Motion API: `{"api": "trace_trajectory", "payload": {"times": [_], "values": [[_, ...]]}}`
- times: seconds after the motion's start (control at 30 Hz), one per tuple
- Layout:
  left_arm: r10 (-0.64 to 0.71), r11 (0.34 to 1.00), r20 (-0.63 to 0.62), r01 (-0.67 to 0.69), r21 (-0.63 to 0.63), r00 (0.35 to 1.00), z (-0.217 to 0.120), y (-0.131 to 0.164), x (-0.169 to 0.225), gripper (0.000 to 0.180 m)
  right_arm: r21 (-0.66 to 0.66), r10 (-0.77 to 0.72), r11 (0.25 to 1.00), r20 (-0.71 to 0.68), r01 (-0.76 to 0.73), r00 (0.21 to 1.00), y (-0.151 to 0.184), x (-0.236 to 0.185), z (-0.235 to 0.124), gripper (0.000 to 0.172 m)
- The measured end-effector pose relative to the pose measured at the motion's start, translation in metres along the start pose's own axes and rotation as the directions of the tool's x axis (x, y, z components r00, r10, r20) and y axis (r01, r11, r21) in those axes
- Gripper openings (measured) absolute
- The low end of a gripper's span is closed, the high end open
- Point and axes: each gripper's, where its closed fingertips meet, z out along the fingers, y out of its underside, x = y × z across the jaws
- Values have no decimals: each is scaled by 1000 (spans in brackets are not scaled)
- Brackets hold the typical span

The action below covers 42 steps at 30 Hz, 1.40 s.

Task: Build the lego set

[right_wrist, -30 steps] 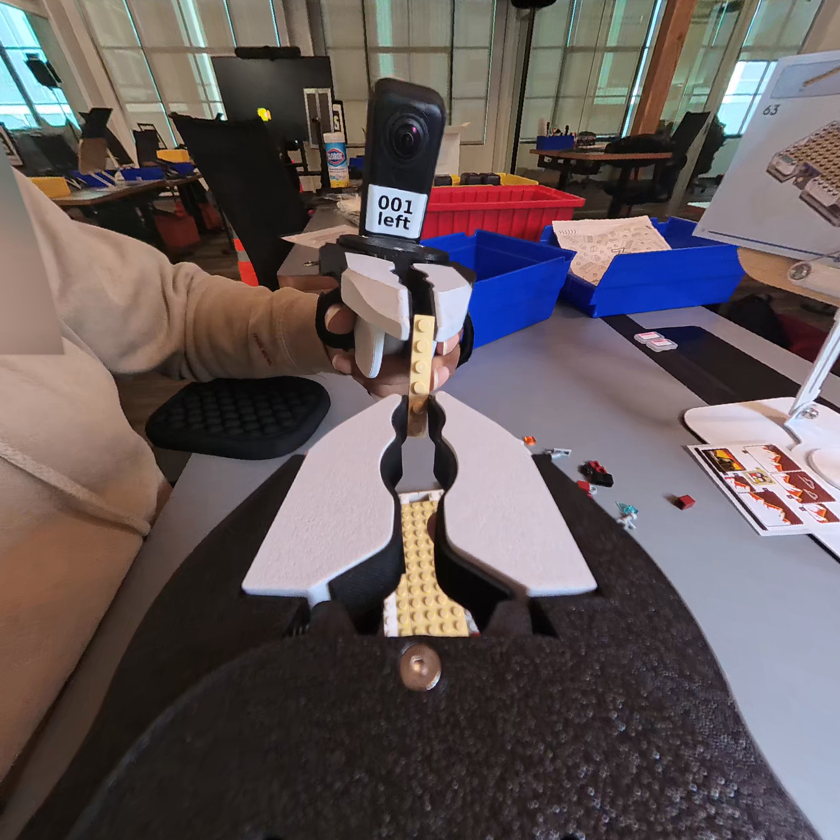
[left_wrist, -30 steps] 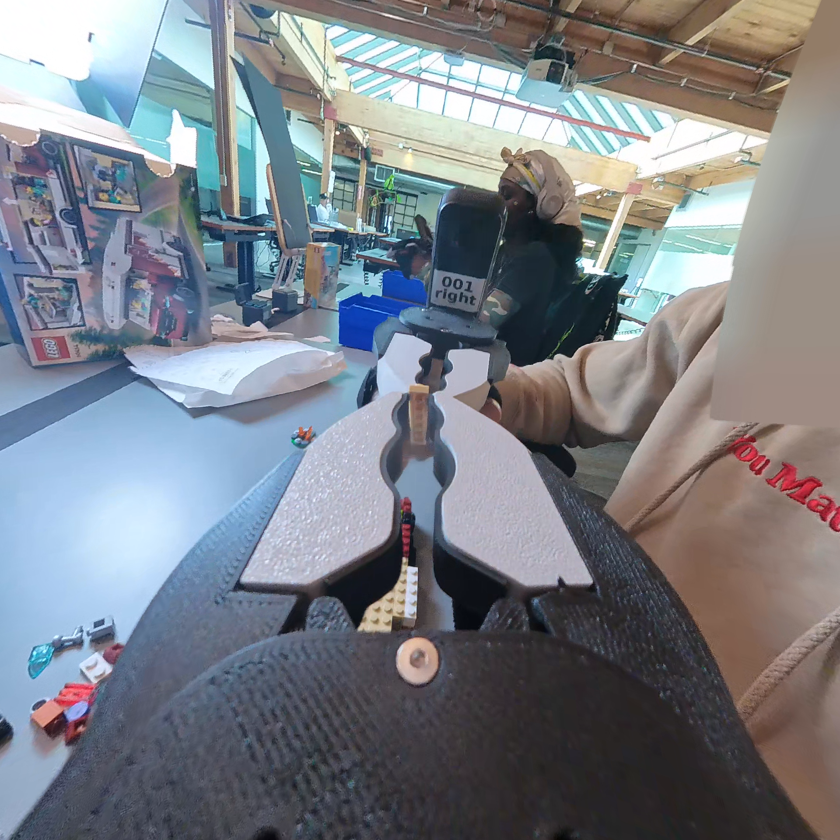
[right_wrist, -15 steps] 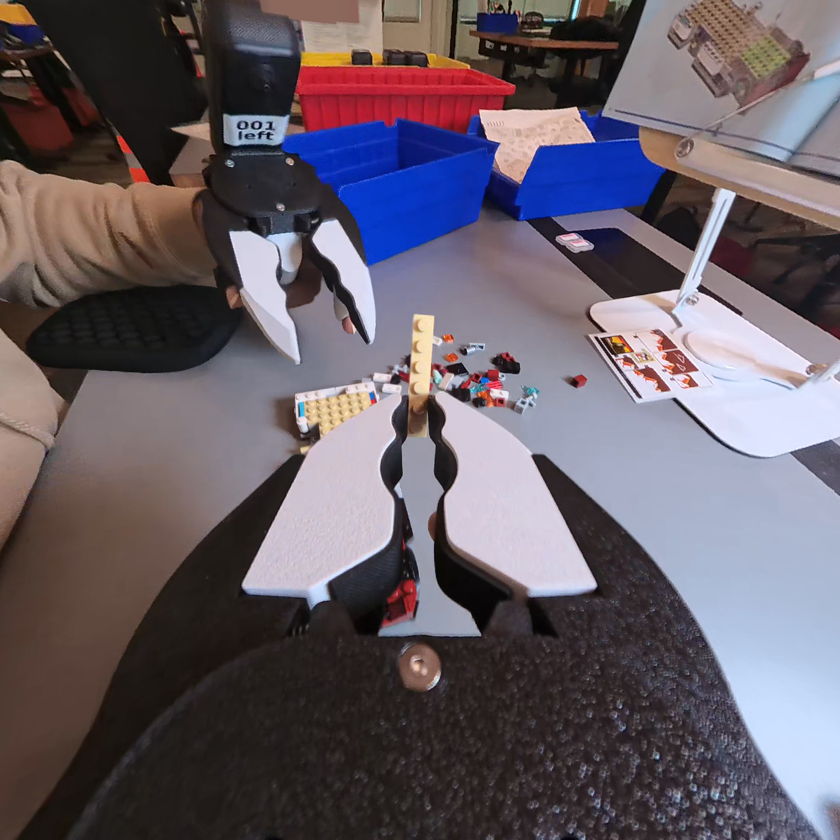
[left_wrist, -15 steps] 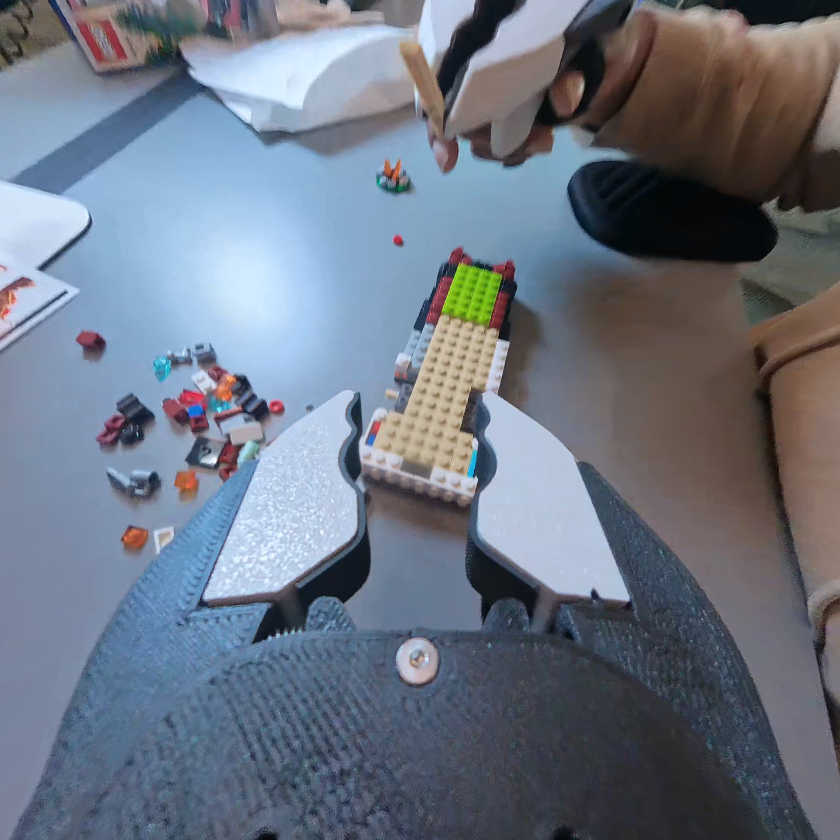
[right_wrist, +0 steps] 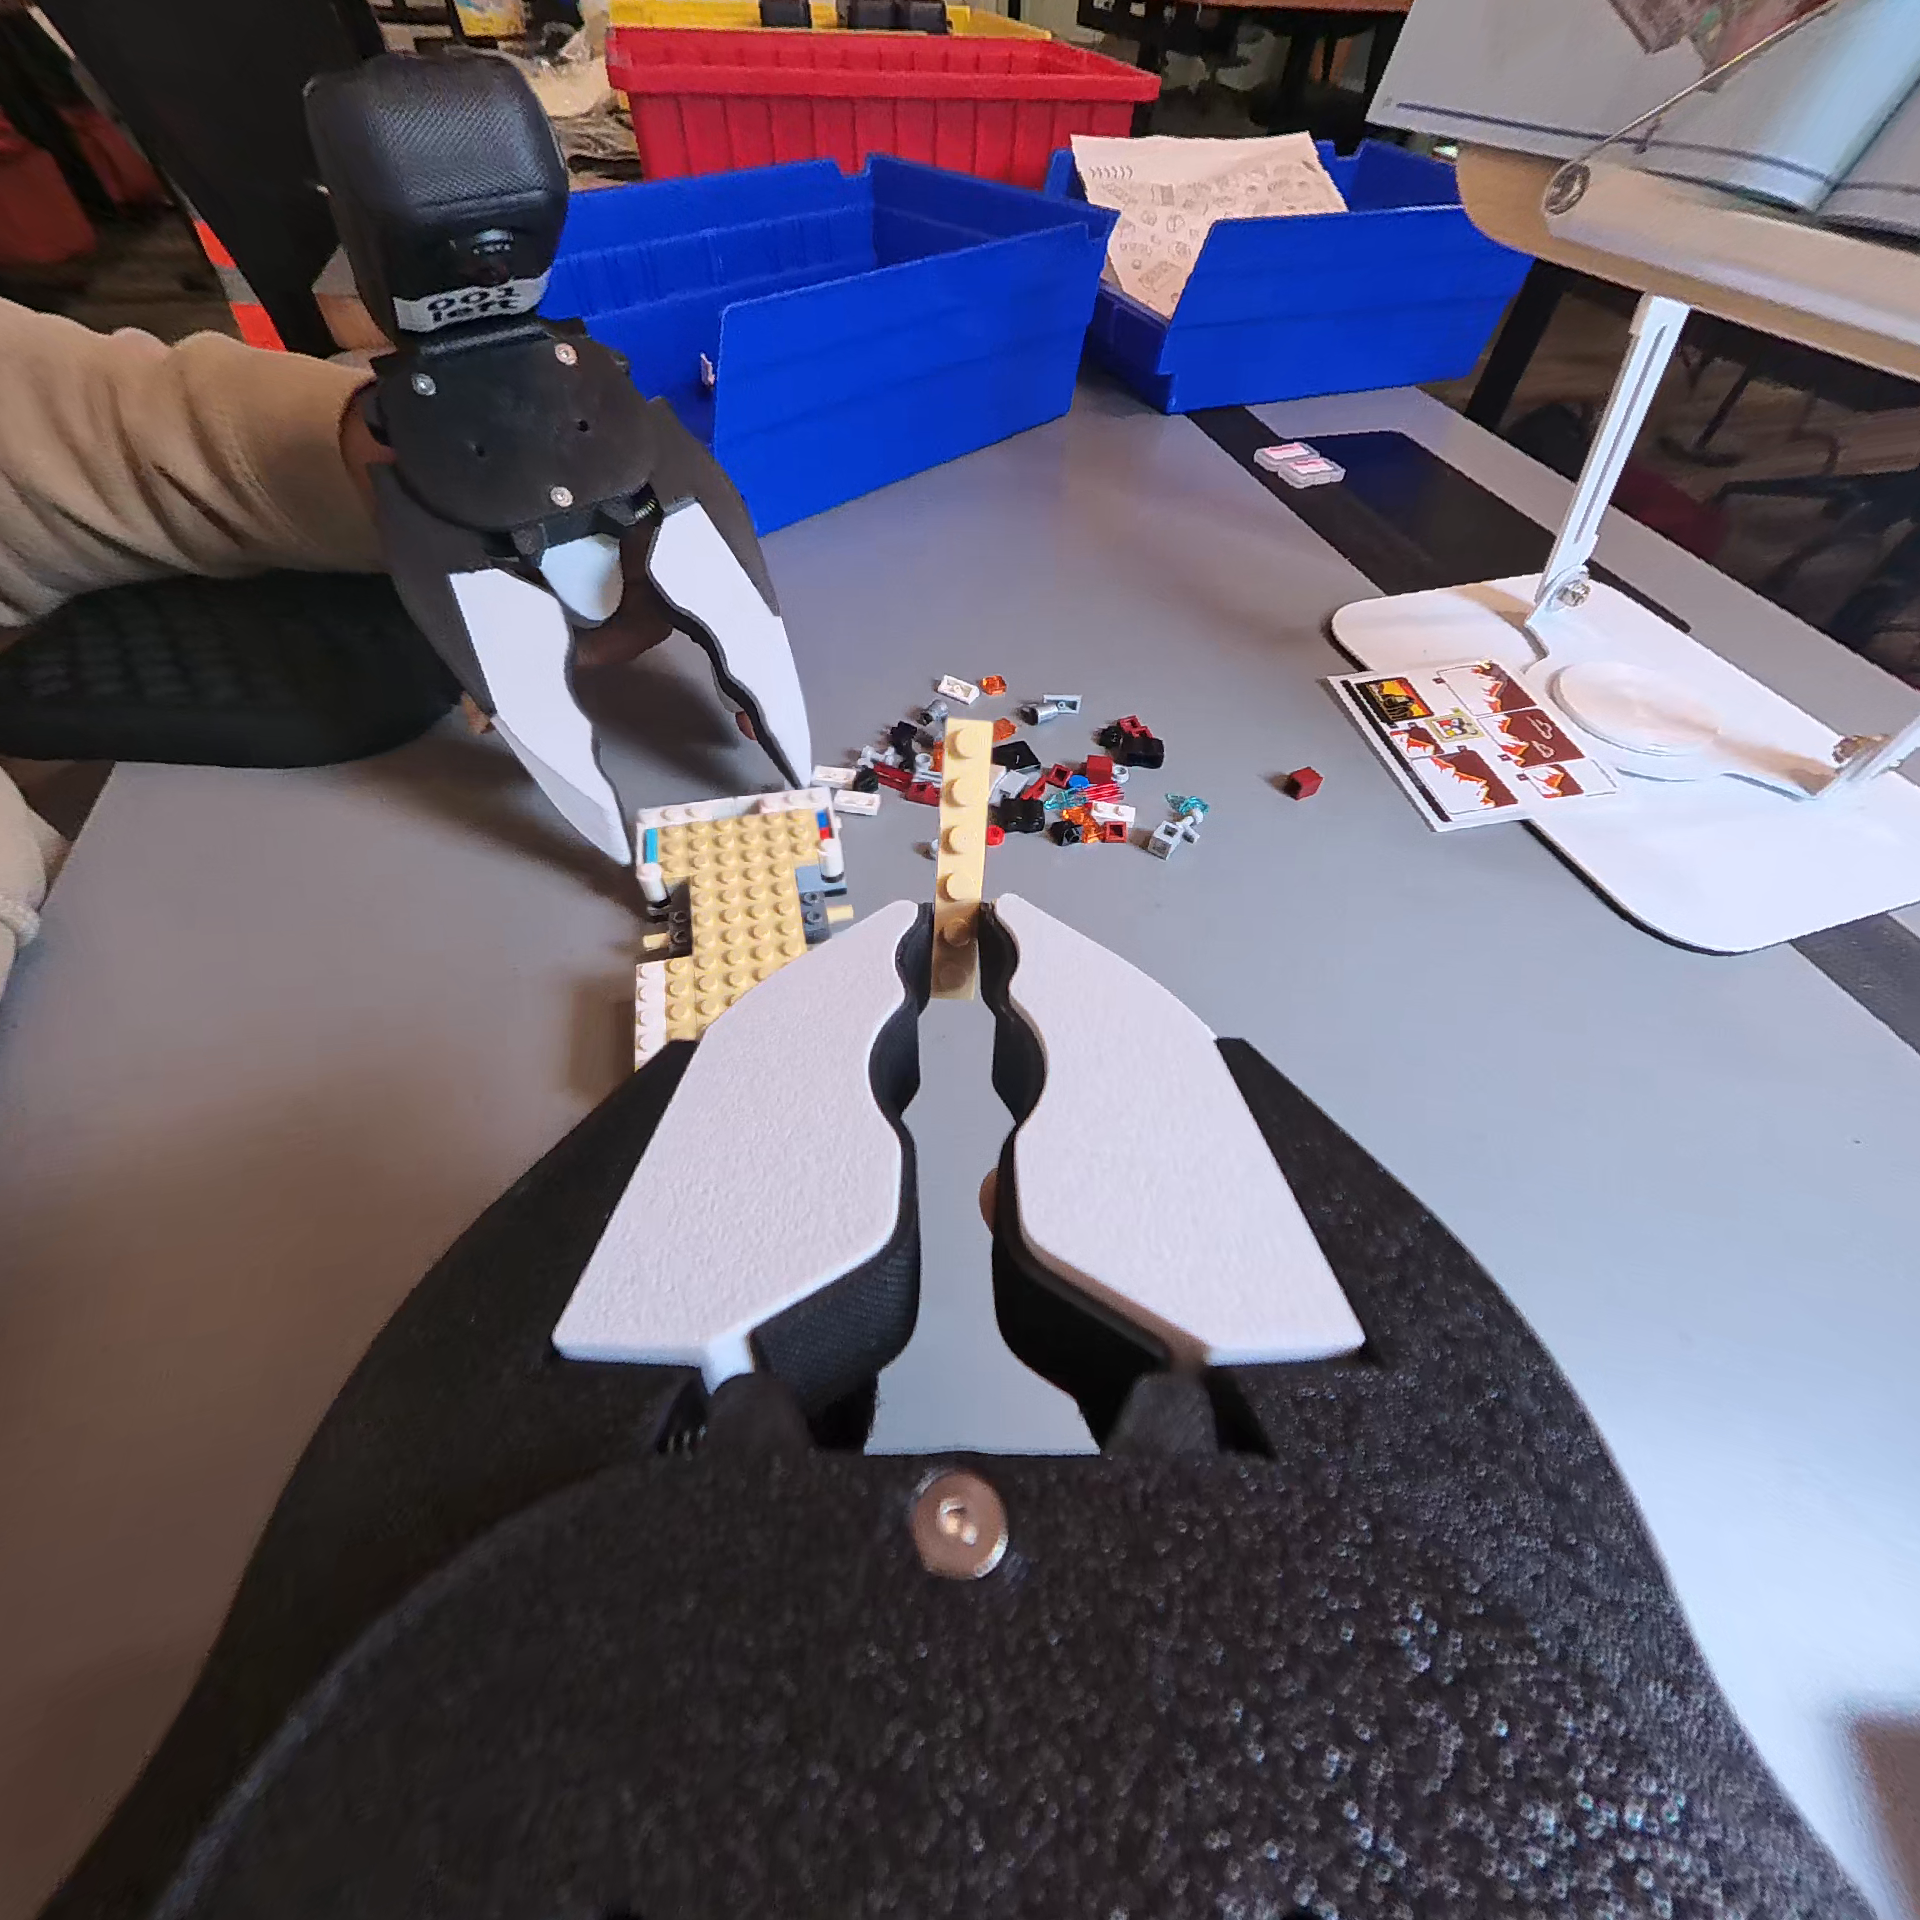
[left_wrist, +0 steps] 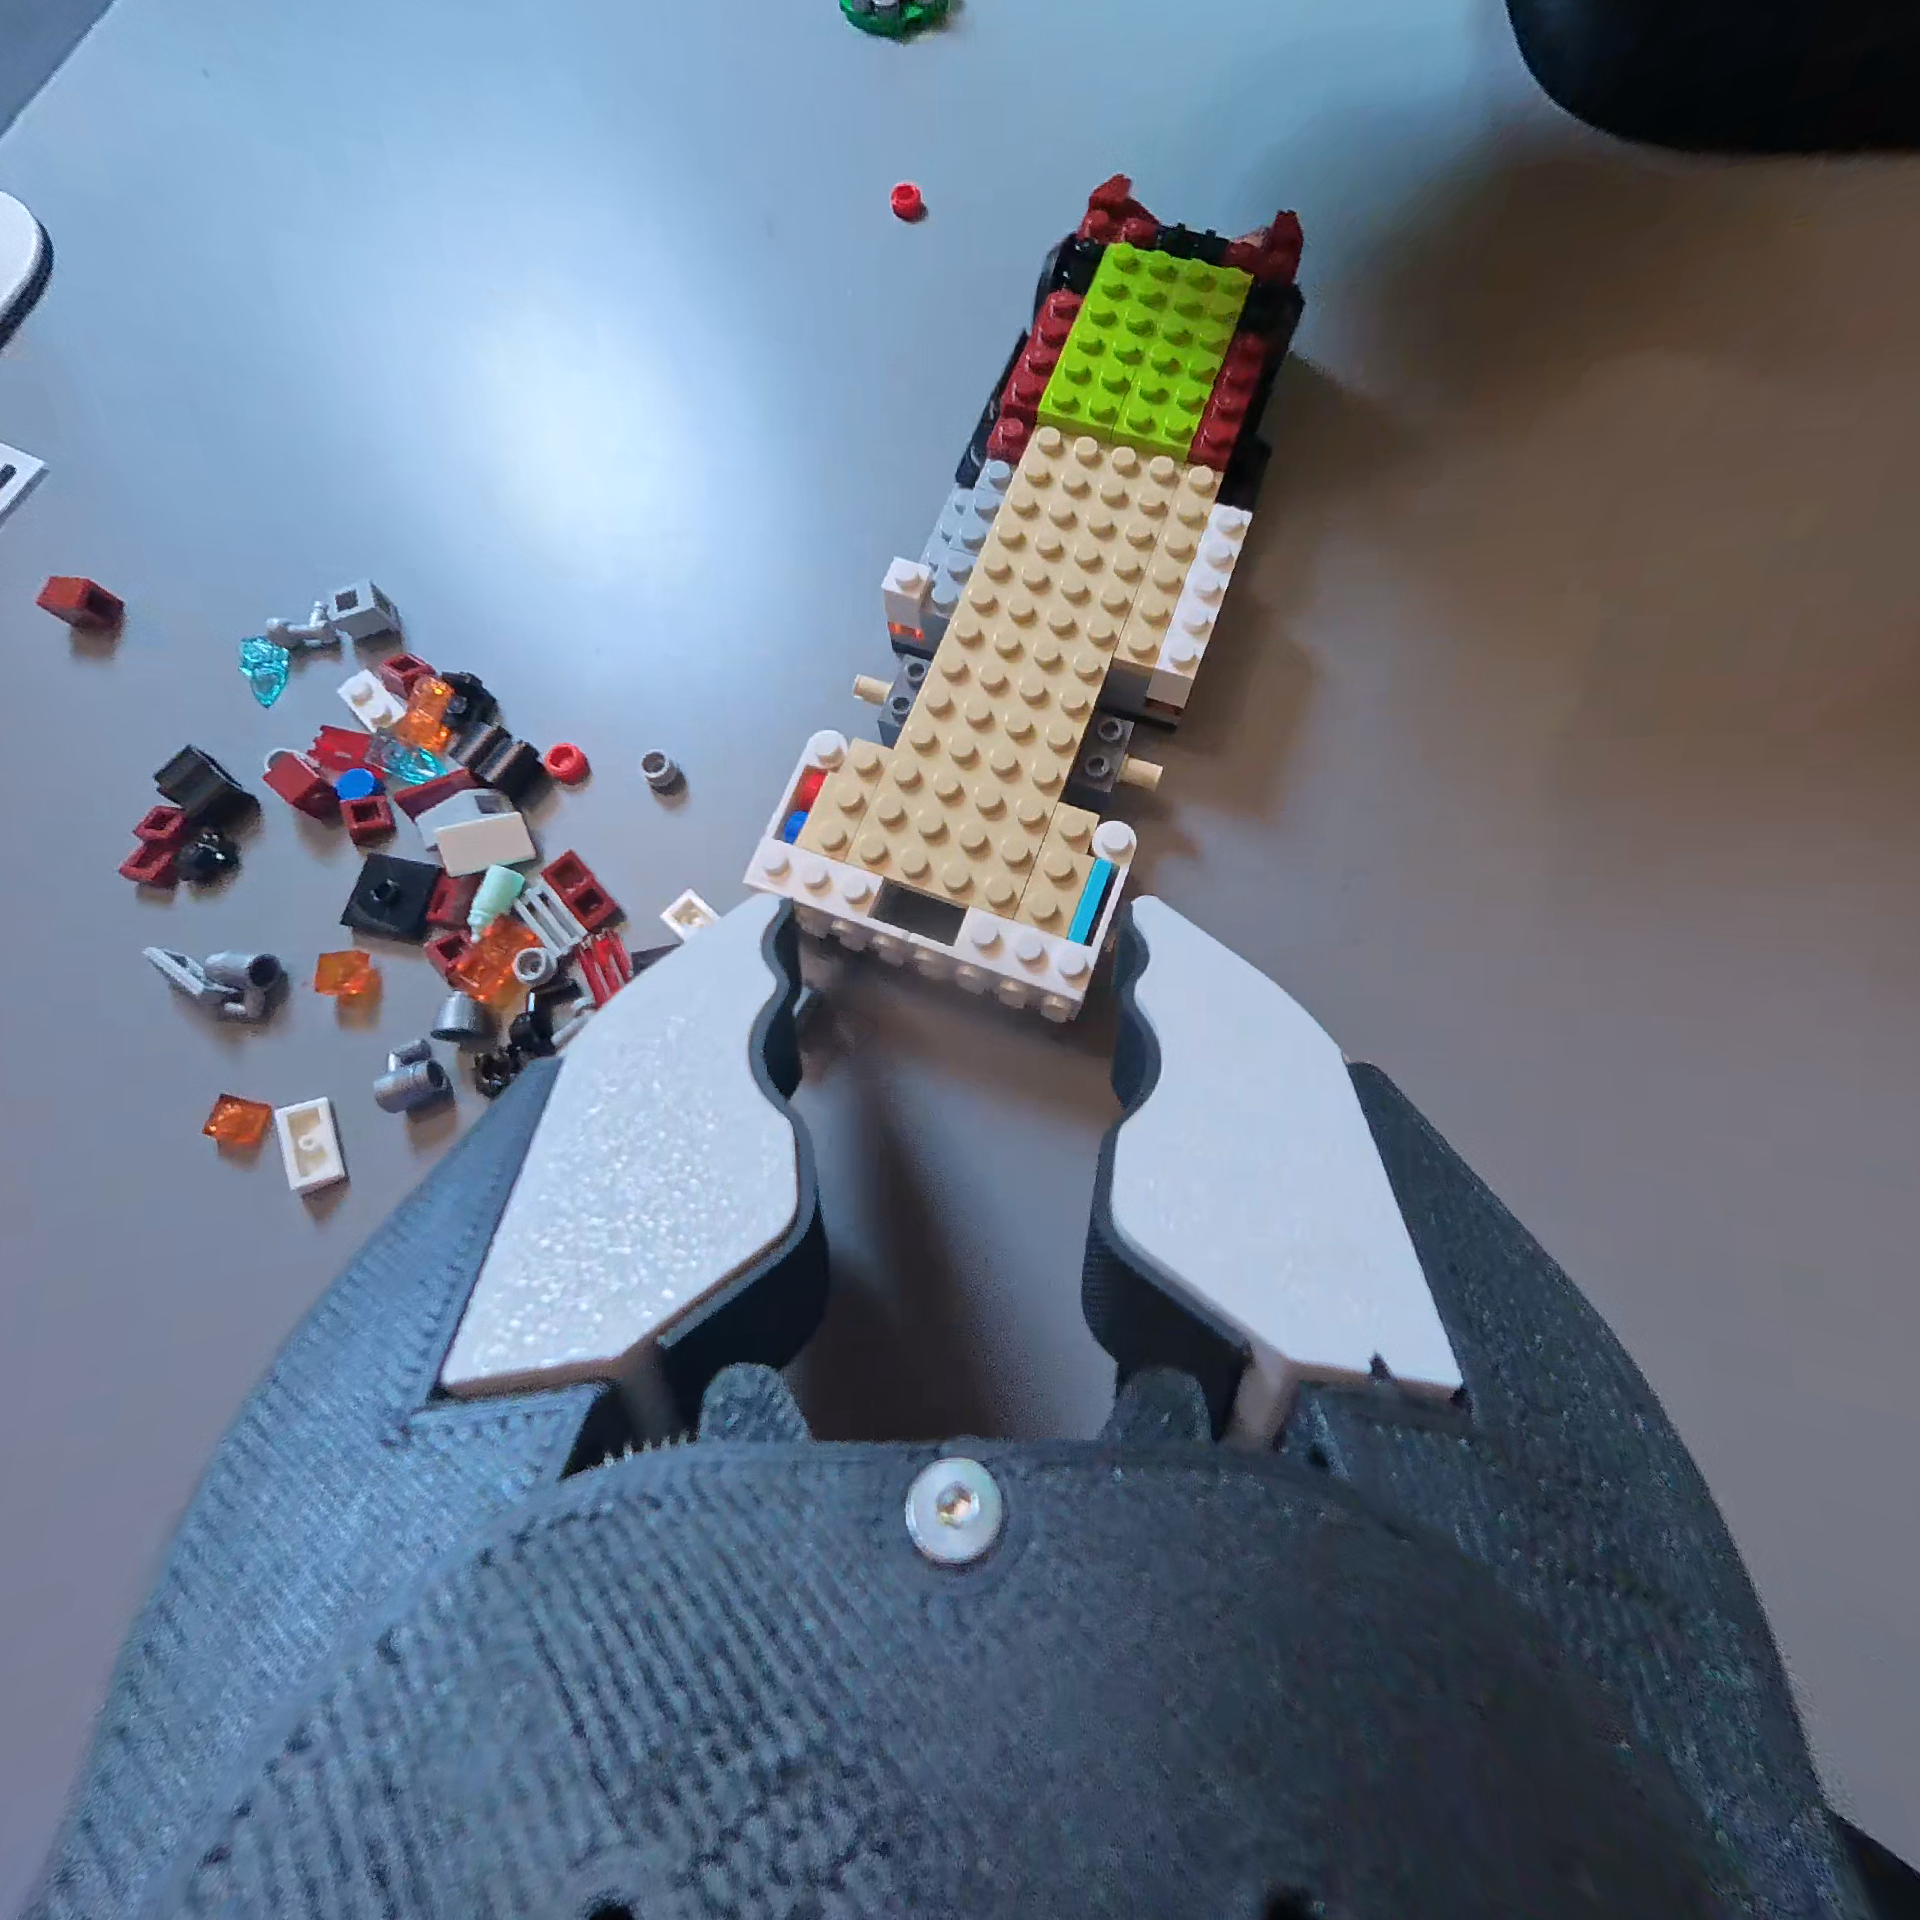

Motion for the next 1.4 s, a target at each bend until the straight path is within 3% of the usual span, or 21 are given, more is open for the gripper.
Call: {"api": "trace_trajectory", "payload": {"times": [0.13, 0.37, 0.5, 0.67, 0.93, 1.23, 1.4], "values": [[57, 998, 1, -57, 17, 998, 0, 0, -1, 43, 3, -3, 1000, 26, 2, 1000, 0, -4, 0, 8], [206, 978, -87, -202, 55, 975, 4, -2, 0, 43, -47, -51, 997, 131, 57, 990, 4, -20, -5, 8], [314, 949, -214, -302, 90, 925, 11, -8, 6, 43, -158, -98, 978, 230, 137, 968, 17, -37, -6, 8], [416, 909, -315, -398, 123, 853, 24, -19, -1, 36, -334, -140, 901, 378, 276, 915, 41, -61, -5, 8], [315, 947, -210, -294, 127, 925, 14, -43, -12, 33, -425, -203, 754, 575, 501, 793, 61, -87, -3, 8], [293, 954, -215, -269, 132, 932, 11, -48, 69, 26, -407, -254, 601, 719, 689, 646, 71, -92, 3, 9], [269, 961, -232, -244, 130, 935, 20, -46, 84, 27, -395, -247, 583, 746, 710, 618, 74, -94, 5, 9]]}}
